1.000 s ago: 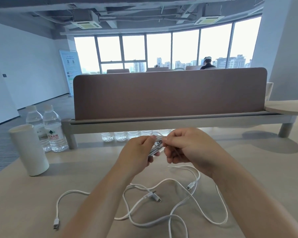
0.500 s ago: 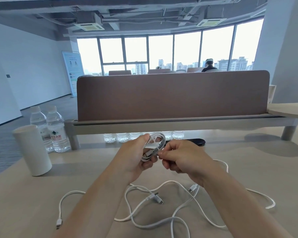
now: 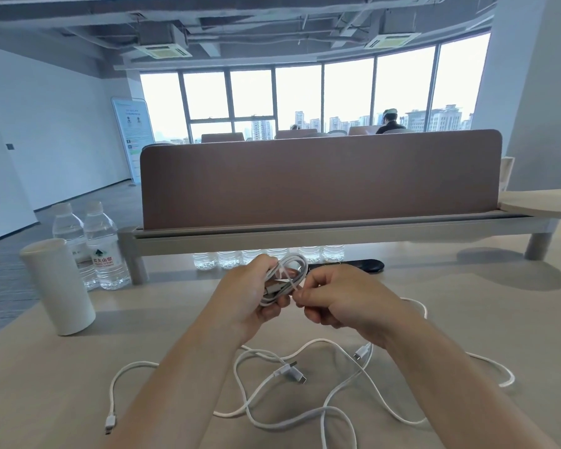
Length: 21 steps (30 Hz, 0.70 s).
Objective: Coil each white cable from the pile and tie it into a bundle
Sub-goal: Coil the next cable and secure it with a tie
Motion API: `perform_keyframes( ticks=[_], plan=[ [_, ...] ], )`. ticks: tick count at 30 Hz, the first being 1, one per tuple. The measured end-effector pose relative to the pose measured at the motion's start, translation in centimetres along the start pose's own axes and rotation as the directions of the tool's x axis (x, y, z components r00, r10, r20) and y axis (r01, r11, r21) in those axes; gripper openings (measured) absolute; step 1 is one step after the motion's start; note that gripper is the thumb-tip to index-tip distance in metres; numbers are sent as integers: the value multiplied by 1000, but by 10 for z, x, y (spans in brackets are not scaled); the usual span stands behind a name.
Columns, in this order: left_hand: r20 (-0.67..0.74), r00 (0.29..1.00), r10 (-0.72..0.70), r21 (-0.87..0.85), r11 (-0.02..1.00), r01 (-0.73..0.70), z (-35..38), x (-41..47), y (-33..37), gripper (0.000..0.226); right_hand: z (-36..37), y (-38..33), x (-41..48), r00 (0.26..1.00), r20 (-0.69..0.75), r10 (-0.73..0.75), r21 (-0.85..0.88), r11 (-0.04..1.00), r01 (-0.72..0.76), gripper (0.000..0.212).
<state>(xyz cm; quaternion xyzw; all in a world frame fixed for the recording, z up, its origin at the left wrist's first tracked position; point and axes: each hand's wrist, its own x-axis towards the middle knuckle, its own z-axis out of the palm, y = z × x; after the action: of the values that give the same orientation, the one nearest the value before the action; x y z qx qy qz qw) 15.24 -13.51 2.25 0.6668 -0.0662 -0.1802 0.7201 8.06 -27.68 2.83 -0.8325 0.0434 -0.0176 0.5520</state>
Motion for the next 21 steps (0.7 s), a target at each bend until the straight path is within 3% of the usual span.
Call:
perform_keyframes(
  ticks=[8, 16, 21],
  plan=[
    [-2, 998, 67, 41, 997, -67, 1, -6, 5, 29, -6, 8, 4, 997, 52, 57, 22, 998, -59, 22],
    [128, 988, 88, 36, 995, -93, -7, -12, 15, 33, -14, 19, 9, 966, 255, 33, 235, 967, -95, 25],
    [190, 978, 86, 26, 995, -93, -4, -14, 16, 37, -20, 22, 10, 970, 236, 53, 234, 966, -110, 25]
  ],
)
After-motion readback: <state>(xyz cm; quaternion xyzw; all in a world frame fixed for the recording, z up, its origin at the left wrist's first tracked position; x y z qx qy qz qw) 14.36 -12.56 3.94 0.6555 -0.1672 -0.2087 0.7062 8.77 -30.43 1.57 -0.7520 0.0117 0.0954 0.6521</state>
